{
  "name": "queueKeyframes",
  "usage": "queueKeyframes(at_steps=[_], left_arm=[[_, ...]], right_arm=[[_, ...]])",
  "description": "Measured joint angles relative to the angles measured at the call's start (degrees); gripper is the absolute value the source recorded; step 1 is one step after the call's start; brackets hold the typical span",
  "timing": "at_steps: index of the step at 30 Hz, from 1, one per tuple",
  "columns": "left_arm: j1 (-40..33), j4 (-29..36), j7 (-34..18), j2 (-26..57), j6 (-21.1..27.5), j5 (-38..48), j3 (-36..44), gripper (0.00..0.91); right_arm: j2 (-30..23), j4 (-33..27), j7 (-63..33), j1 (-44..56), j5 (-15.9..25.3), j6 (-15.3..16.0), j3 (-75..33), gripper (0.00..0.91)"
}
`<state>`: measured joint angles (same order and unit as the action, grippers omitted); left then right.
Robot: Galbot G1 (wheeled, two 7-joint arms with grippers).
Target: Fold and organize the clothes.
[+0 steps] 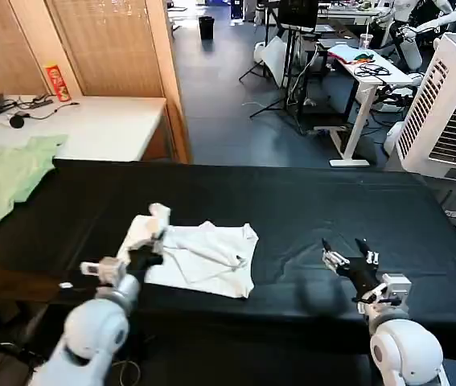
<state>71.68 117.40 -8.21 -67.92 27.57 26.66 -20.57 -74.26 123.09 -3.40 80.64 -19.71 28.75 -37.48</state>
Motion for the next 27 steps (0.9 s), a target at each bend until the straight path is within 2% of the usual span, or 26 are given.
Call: queueKeyframes(at_steps=[5, 24, 25, 26, 27], left_arm=[[-0.78, 1.85, -1.98, -3.4, 1.88, 4.76, 4.67, 0.0], [-1.96, -2.7, -1.74, -12.02, -0.19, 1.45, 10.16, 0.0], [-1.83, -3.15, -1.73, -12.44, -0.41, 1.14, 10.34, 0.38], [-1.65, -3.48, -1.7, -12.88, -0.59, 0.74, 10.56, 0.878], [-1.56, -3.86, -1.65, -13.27, -0.77, 0.24, 10.74, 0.878]], right_arm=[[-0.62, 0.14, 0.04, 0.62, 0.97, -0.15, 0.09, 0.878], [-2.31, 0.62, 0.4, 2.33, 3.96, -0.52, 1.57, 0.878], [-2.34, 0.62, 0.42, 2.36, 4.04, -0.52, 1.67, 0.878], [-2.36, 0.59, 0.43, 2.36, 4.08, -0.52, 1.75, 0.878], [-2.38, 0.47, 0.43, 2.32, 4.12, -0.52, 1.83, 0.878]])
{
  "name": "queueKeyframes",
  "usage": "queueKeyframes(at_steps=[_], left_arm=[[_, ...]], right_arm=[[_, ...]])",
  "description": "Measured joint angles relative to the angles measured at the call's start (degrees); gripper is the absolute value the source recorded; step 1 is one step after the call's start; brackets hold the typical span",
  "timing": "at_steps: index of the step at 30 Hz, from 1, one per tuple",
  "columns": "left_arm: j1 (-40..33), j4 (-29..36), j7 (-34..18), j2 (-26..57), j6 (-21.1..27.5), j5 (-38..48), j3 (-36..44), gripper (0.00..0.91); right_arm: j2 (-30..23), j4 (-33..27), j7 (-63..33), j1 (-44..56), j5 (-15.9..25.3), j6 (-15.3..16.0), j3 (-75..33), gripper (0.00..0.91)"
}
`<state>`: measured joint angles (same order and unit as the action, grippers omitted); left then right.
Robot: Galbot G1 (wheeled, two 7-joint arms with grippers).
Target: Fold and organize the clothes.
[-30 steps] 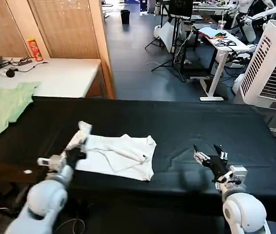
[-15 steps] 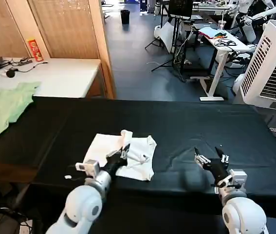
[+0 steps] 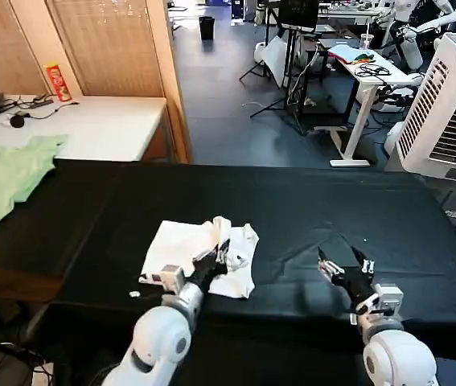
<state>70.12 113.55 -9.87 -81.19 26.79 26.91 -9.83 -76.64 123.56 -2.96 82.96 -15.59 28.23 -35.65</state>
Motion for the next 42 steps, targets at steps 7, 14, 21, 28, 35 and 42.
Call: queueKeyframes(at_steps=[7, 14, 21, 28, 35, 42], left_arm=[[0.0, -2.88, 0.37, -3.51, -1.87, -1.41, 1.23, 0.878], [-0.98, -2.56, 2.23, -6.52, -2.3, 2.74, 1.47, 0.878], [-3.32, -2.07, 4.79, -1.23, -6.15, -3.3, -2.57, 0.878], [-3.72, -5.22, 6.78, 7.87, -7.53, 1.78, -9.28, 0.878], [-3.05, -8.59, 7.58, 10.52, -8.71, 9.92, -14.49, 0.878], [-1.99, -10.52, 6.93, 10.76, -7.97, 19.47, -17.47, 0.878]], right_arm=[[0.06, -1.21, 0.61, -0.94, 1.01, -0.27, 1.52, 0.878], [1.32, -2.55, 4.14, -2.22, 1.02, -2.48, 4.31, 0.878], [2.86, -3.53, 6.16, -4.37, 0.72, -2.88, 8.49, 0.878], [2.4, -3.4, 6.17, -4.17, 0.72, -3.4, 10.69, 0.878], [2.38, -2.94, 6.11, -3.6, 0.71, -3.57, 10.77, 0.878], [2.38, -2.61, 6.01, -3.13, 0.7, -3.57, 10.61, 0.878]])
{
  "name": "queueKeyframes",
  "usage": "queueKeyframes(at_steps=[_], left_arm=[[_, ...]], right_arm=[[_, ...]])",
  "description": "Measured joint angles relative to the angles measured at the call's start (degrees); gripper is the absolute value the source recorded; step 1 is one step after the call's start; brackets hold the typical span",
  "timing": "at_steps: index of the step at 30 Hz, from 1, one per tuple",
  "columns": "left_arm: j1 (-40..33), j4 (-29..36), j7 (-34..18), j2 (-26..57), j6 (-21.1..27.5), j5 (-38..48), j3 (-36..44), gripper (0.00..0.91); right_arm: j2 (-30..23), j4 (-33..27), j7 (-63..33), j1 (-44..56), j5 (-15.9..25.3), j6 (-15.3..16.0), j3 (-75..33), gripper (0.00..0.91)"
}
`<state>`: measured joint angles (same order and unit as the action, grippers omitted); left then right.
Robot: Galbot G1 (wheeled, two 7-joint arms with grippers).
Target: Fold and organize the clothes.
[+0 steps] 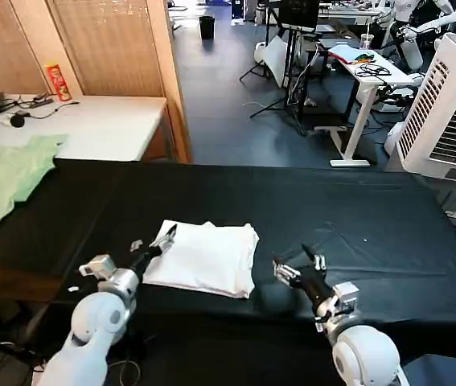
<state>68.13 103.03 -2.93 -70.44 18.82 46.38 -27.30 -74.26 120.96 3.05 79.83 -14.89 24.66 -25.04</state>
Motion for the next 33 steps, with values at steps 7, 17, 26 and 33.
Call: queueKeyframes(at_steps=[7, 17, 26, 33], left_arm=[[1.73, -0.57, -0.06, -0.3, 0.25, 4.76, -1.27, 0.829], [2.99, -1.74, -1.46, -1.31, 1.35, 10.67, -2.2, 0.068], [2.8, -0.99, -2.71, -1.31, 2.4, 13.87, -3.56, 0.0], [1.64, 1.68, -4.95, 1.26, 3.79, 0.99, -5.36, 0.0]], right_arm=[[-0.08, 0.1, -0.04, 0.06, 0.0, 0.0, -0.13, 0.878], [-0.31, 0.56, -0.05, 0.35, 0.03, -0.06, -0.22, 0.878], [-0.65, 0.59, -0.11, 0.41, 0.16, -0.11, -0.21, 0.878], [-0.35, 0.86, -0.38, 1.09, 0.4, -0.11, -1.33, 0.878]])
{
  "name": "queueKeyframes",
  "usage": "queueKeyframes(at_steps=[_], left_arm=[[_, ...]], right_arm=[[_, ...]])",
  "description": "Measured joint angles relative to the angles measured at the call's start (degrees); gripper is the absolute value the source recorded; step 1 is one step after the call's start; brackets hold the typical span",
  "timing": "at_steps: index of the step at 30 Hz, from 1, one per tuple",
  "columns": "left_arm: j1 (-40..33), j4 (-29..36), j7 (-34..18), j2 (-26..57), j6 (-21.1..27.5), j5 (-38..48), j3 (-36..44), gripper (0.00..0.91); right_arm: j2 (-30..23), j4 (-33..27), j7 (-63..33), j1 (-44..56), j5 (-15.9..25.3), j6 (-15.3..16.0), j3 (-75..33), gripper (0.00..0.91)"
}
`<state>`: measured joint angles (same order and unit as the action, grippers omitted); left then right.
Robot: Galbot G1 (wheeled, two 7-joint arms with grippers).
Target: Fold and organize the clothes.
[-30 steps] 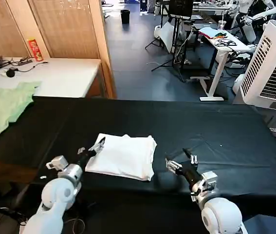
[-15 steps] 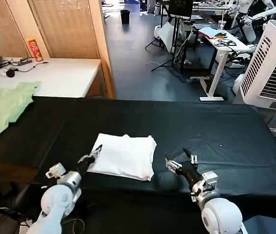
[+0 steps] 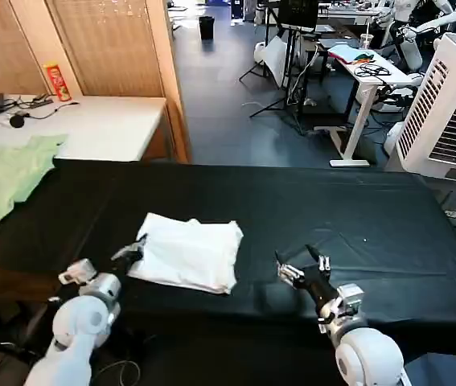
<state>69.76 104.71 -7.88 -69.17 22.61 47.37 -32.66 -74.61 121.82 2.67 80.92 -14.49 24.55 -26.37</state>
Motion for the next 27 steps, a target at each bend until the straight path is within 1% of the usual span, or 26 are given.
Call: queueKeyframes(at_steps=[6, 11, 14, 19, 21, 25, 27], left_arm=[[0.91, 2.8, -0.05, 7.86, -0.68, -10.51, -3.9, 0.0], [1.02, 5.6, 0.08, 16.13, -0.91, -15.12, -7.68, 0.0], [1.24, 7.96, -0.35, 18.24, -0.44, -17.63, -8.52, 0.0], [1.08, 12.94, -0.76, 17.53, -0.37, -19.21, -6.58, 0.0], [1.06, 13.59, -1.34, 16.02, -0.35, -18.7, -4.47, 0.0], [0.66, 14.05, -3.67, 11.74, 0.7, -14.84, 1.36, 0.0], [-0.21, 13.63, -3.28, 8.9, 0.12, -15.48, 5.06, 0.0]], right_arm=[[-0.31, -0.1, -1.63, -0.04, 1.04, -0.89, 0.21, 0.878], [-0.87, -0.11, -1.81, -0.52, 1.14, -1.01, 0.8, 0.878], [-1.06, -0.32, -1.75, -0.48, 1.14, -1.01, 0.86, 0.878], [-1.11, -0.26, -1.48, 0.4, 1.2, -1.03, 0.54, 0.878], [-0.97, -0.15, -1.31, 0.83, 1.24, -1.04, 0.34, 0.878], [-0.92, -0.43, -1.18, 1.33, 1.08, -1.04, 0.28, 0.878], [-1.14, -0.6, -0.96, 1.28, 0.58, -1.02, 0.56, 0.878]])
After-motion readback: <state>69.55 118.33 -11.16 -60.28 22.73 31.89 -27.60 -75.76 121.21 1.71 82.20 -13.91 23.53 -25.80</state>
